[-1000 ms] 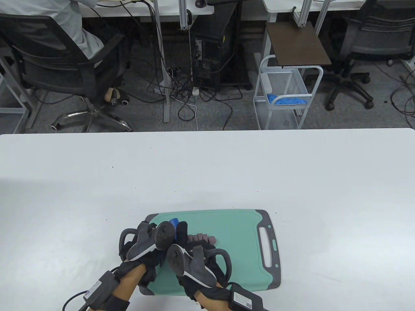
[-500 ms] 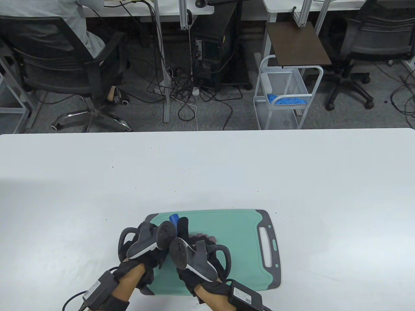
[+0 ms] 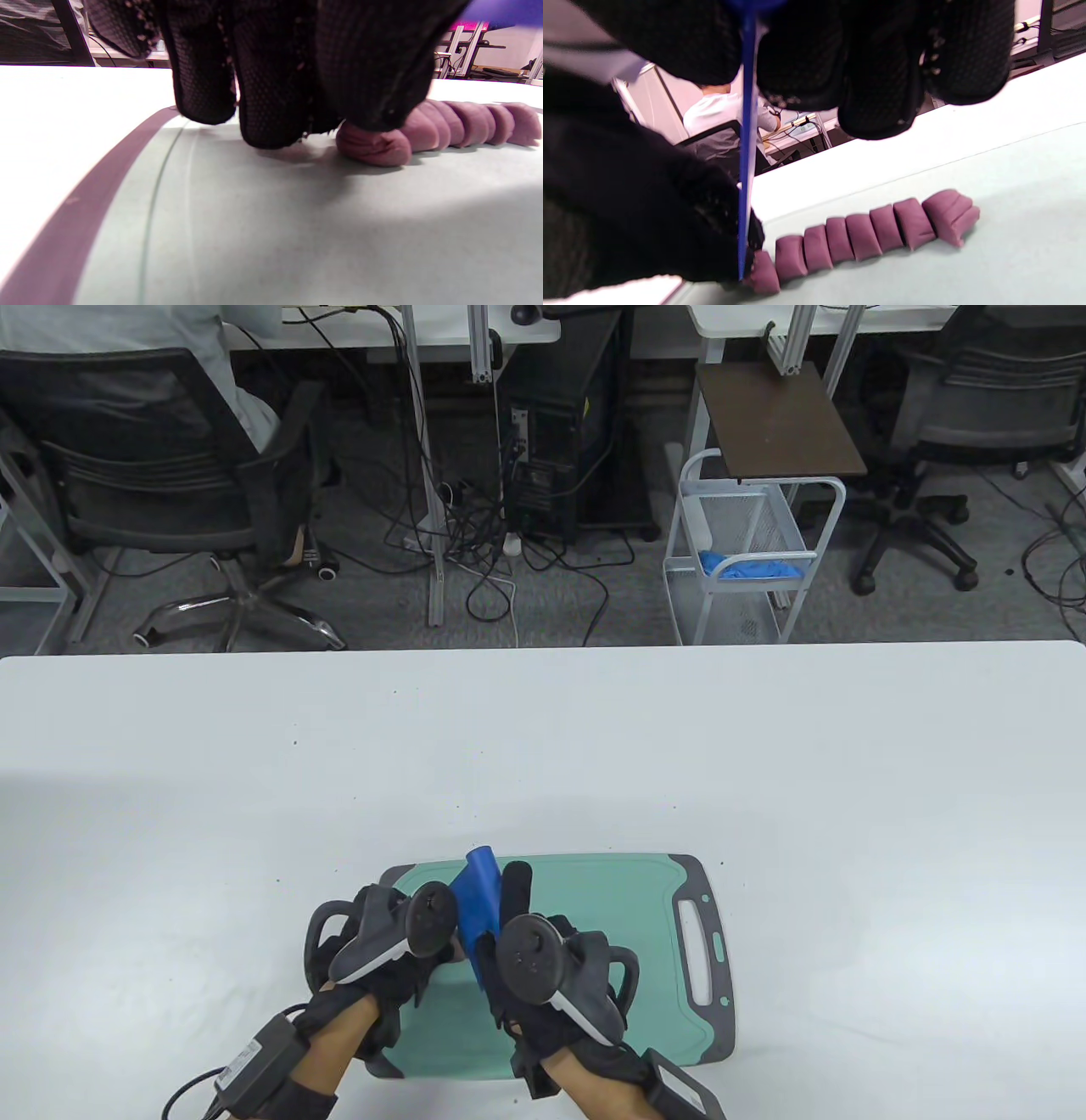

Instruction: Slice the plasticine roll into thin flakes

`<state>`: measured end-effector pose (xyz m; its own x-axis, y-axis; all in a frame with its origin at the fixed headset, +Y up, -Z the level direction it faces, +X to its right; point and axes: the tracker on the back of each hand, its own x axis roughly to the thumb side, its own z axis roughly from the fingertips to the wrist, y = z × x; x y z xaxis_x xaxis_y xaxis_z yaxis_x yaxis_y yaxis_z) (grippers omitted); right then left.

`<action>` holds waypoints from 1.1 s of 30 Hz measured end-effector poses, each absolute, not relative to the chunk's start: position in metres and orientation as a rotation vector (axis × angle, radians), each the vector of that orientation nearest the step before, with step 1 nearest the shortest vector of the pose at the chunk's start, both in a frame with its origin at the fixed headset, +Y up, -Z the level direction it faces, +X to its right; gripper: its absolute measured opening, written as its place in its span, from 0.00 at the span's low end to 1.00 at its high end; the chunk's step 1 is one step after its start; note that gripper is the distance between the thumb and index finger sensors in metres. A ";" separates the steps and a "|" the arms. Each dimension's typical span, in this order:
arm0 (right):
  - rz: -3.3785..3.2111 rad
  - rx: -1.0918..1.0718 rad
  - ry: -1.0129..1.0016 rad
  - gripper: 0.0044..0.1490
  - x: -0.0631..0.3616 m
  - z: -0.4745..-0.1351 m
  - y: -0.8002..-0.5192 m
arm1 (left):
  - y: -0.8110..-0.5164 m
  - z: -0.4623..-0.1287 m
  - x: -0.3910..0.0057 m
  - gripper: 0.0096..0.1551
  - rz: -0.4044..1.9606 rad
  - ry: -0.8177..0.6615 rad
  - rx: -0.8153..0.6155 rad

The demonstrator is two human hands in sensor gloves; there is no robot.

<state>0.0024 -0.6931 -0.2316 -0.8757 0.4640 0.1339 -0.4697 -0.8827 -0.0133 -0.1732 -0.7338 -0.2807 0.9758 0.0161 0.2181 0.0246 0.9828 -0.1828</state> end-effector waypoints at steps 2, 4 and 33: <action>2.620 0.138 -0.064 0.53 0.011 -0.234 -0.690 | -0.734 -0.281 -0.174 0.25 0.004 -0.221 -0.192; 2.601 0.085 -0.064 0.51 0.024 -0.237 -0.687 | -0.733 -0.281 -0.174 0.25 0.008 -0.222 -0.191; 2.632 -0.562 0.294 0.44 0.136 -0.279 -0.745 | -0.727 -0.284 -0.189 0.26 0.027 -0.180 -0.170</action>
